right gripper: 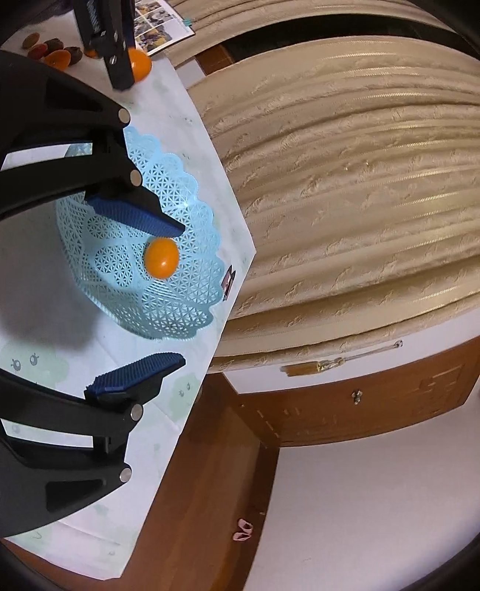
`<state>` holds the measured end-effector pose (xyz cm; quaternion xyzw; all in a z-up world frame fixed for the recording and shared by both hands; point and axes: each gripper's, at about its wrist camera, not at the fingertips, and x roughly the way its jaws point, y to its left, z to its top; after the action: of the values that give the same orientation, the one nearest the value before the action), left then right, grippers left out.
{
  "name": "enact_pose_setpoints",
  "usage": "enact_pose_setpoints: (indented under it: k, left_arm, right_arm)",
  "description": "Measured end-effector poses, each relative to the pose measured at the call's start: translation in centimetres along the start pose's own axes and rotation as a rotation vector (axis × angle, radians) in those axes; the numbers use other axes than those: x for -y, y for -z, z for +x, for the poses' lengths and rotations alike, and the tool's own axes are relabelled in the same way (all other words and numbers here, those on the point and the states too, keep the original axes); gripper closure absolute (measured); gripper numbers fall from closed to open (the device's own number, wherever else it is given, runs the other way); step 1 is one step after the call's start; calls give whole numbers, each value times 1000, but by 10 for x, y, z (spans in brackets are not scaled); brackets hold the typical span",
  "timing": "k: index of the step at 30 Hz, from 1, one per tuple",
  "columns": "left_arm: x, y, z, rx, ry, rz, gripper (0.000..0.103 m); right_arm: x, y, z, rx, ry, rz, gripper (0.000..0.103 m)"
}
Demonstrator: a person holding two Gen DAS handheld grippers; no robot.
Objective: Organize fruits
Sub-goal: 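Lower the large orange into the blue basket and open the left tool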
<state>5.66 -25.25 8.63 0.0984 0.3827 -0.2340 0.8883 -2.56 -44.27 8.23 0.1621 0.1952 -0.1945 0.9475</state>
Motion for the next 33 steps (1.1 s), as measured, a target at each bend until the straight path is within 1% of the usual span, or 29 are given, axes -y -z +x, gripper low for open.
enact_pose_setpoints:
  k: [7,11,13,14,15,16,18,19,27,33]
  left_arm:
    - [29,-14,28,-26,54,37,61]
    - [41,-16,34,-29,78,48,61]
    - [42,-18,32,-17,83,46,52]
    - [41,-18,30,-7,82,42,41]
    - [39,-19,26,10,75,38,35]
    - [37,-20,24,19,68,36,35]
    - [29,-21,20,27,55,25,30]
    - [25,-22,18,31,49,18,30]
    - [-19,-19,3,56,-27,-50,28]
    - [-66,-8,-10,56,-120,-108,28]
  right_arm:
    - [12,-3,-1,4,23,56,36]
    - [14,-3,-1,5,28,59,36]
    - [15,-3,-1,8,30,64,32]
    - [15,-3,-2,10,31,67,31]
    - [16,-3,-3,15,33,71,30]
    - [16,-3,-3,17,33,73,30]
    - [17,-3,-3,18,33,76,30]
    - [17,-3,-3,19,34,76,30]
    - [16,-3,-5,24,48,72,30]
    - [12,-2,-6,27,64,52,30]
